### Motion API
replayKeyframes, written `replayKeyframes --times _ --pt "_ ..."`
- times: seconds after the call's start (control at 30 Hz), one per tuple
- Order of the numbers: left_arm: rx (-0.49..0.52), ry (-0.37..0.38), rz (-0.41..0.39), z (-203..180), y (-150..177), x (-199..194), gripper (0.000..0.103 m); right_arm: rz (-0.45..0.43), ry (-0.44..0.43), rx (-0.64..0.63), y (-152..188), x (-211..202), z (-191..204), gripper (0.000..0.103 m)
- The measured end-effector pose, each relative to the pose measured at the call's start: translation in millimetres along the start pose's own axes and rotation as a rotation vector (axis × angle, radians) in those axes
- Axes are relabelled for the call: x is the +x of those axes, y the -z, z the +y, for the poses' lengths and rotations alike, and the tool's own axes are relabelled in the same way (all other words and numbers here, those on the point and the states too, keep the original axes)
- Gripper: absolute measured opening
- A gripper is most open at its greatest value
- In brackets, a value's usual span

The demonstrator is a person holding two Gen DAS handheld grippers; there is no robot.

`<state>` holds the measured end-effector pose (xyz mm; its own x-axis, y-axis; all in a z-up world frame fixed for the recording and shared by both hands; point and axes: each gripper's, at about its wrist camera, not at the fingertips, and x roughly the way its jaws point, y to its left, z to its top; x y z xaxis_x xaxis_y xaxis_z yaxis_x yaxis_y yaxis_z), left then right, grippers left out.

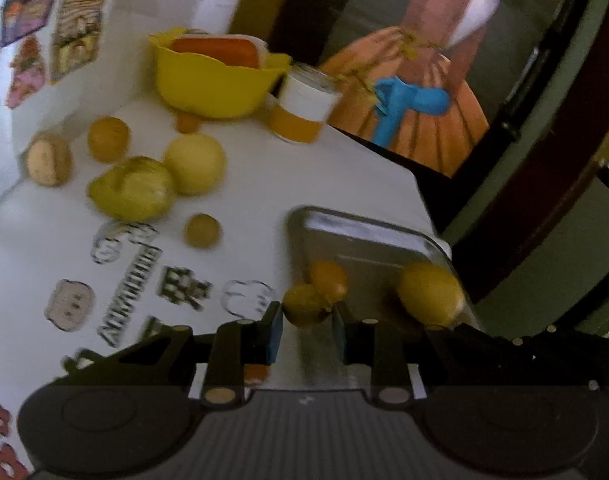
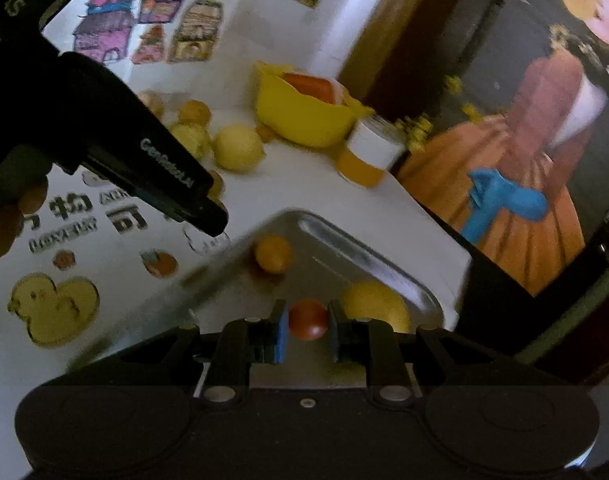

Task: Organize fruits
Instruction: 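Carry the kiwi and cherry tomato onto the metal tray and open both tools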

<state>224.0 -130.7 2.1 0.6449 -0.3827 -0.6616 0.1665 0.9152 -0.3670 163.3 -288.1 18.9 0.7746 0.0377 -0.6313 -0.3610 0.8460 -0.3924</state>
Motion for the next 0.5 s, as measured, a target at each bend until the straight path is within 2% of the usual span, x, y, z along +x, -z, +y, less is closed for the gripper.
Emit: replayKeyframes --times 0.23,0.5 --pt "0.044 0.005 0.033 -25.4 11.3 11.4 0.029 0.028 0.016 0.061 24.5 1.5 -17.9 0.022" --pt "0.074 -0.022 0.039 -32.0 13.6 20.9 0.029 0.029 0.002 0.078 29.5 17.9 -26.2 0.022"
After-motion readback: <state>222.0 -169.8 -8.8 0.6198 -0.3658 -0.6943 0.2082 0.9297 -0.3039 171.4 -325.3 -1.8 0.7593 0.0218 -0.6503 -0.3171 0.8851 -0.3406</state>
